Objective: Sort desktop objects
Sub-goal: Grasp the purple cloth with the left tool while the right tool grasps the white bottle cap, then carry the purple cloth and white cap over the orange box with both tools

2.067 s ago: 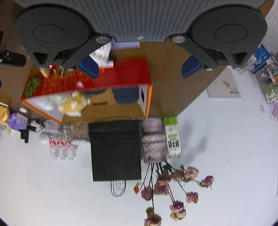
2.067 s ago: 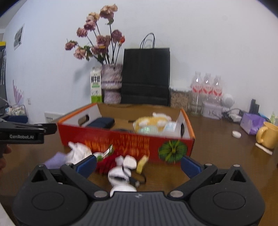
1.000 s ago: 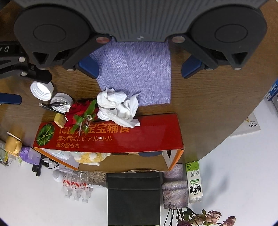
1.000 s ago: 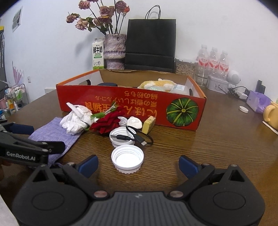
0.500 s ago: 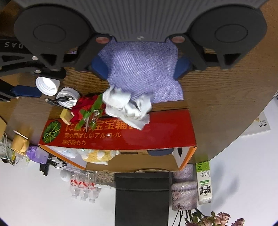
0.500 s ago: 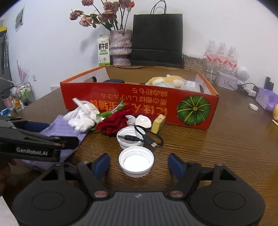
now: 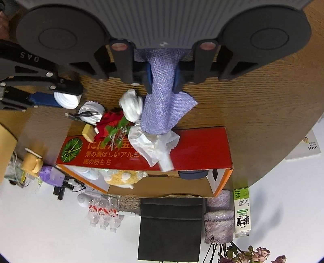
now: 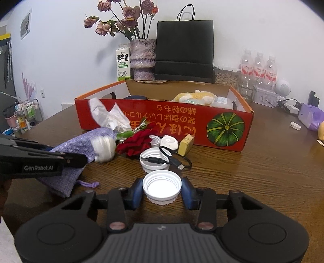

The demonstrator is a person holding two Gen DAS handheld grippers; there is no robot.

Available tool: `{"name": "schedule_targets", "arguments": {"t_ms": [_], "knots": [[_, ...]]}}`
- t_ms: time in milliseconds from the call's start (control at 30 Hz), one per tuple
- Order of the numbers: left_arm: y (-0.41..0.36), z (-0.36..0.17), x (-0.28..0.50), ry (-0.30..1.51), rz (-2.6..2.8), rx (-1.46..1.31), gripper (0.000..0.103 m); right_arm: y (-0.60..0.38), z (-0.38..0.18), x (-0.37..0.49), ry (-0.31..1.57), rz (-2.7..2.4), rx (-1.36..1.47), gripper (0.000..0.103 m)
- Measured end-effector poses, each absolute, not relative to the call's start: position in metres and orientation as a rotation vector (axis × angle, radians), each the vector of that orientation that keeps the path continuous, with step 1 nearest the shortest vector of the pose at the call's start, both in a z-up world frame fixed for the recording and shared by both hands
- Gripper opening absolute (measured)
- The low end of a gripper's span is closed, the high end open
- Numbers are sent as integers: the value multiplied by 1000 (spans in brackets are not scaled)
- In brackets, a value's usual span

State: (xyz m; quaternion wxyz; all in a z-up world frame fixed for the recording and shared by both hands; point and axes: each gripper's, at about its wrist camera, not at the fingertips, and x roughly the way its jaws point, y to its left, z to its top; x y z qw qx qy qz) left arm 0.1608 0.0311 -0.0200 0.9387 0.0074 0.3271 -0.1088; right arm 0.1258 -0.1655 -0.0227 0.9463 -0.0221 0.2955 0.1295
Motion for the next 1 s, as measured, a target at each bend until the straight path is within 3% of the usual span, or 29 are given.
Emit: {"name": "schedule_targets", "arguments": {"t_ms": [1000], "knots": [[40, 23, 126, 495, -204, 15, 18, -168, 16, 104, 463, 254, -44, 39]]}}
